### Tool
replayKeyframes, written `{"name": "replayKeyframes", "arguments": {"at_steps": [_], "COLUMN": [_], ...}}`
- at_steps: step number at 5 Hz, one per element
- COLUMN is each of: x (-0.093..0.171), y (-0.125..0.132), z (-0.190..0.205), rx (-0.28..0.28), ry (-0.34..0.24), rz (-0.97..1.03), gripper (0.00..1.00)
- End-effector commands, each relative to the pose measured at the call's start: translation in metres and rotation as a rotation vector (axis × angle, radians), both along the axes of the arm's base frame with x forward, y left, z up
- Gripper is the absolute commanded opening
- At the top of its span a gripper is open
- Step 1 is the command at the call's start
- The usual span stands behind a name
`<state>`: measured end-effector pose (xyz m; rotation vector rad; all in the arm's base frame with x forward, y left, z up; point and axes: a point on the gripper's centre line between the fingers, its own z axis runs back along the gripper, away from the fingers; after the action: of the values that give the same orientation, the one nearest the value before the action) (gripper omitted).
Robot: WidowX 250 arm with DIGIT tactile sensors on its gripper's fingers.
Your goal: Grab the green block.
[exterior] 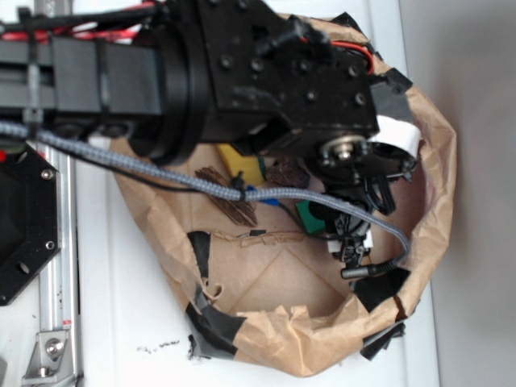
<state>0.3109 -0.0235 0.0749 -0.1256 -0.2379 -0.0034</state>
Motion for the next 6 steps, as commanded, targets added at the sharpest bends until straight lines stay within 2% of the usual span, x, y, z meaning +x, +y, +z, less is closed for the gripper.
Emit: {"name": "replayKeyframes", "arguments": {"at_steps": [1,3,5,6], "x": [-0.005,0.007,0.013,0.015], "y": [-0.018,-0.015,-0.021,-0.023], "z": [-0.016,-0.031,-0.041,-0.042], "rx": [0.01,0.058,0.021,0.009], "ry": [-0.001,-0.015,0.015,0.025], "rz": [-0.07,-0.117,-0.115,-0.101], "gripper": [1.0,1.0,1.0,0.0]}}
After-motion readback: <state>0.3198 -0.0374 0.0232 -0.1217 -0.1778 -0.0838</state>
